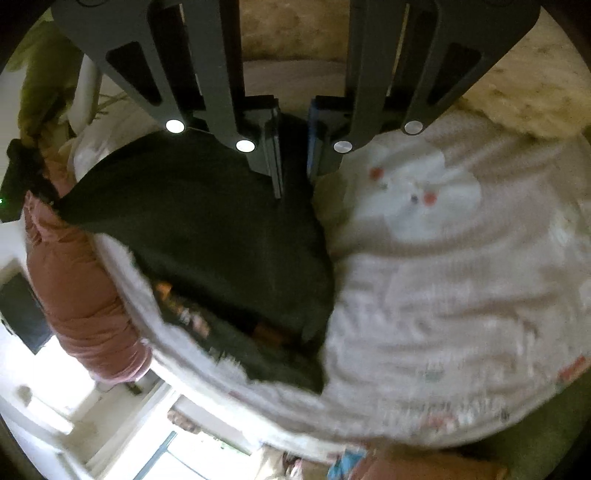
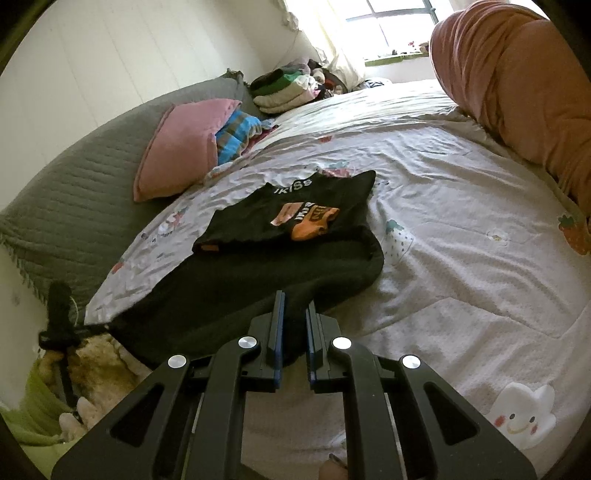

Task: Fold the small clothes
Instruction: 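Lift the hem with both tools and fold it toward the collar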

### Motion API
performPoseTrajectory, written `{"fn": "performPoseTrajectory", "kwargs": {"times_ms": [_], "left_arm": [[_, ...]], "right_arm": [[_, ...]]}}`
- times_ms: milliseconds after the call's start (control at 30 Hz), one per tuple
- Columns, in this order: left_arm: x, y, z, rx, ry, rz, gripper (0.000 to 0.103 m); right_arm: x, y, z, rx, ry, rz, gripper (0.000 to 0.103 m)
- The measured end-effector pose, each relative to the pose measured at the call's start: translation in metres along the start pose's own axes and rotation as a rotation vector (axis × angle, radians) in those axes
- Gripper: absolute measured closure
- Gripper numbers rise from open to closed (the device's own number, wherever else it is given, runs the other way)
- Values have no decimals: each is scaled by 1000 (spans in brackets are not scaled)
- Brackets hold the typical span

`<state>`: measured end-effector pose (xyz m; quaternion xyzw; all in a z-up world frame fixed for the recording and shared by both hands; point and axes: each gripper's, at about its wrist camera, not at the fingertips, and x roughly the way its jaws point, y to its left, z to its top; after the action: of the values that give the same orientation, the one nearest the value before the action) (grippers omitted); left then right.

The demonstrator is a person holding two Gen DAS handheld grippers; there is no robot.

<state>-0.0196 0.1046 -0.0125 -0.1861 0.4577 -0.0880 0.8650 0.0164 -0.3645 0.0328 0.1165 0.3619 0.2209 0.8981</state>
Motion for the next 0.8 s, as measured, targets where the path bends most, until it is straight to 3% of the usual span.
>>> {"fn": "performPoseTrajectory", "kwargs": {"times_ms": [367,800], "left_arm": [[-27,-4,43,1,-130,4,99],[-31,-8,94,13,-213,46,100]], "right_arm": [[-11,-4,16,28,-87,-14,94],[-3,0,62,22,-172,-43,94]]}}
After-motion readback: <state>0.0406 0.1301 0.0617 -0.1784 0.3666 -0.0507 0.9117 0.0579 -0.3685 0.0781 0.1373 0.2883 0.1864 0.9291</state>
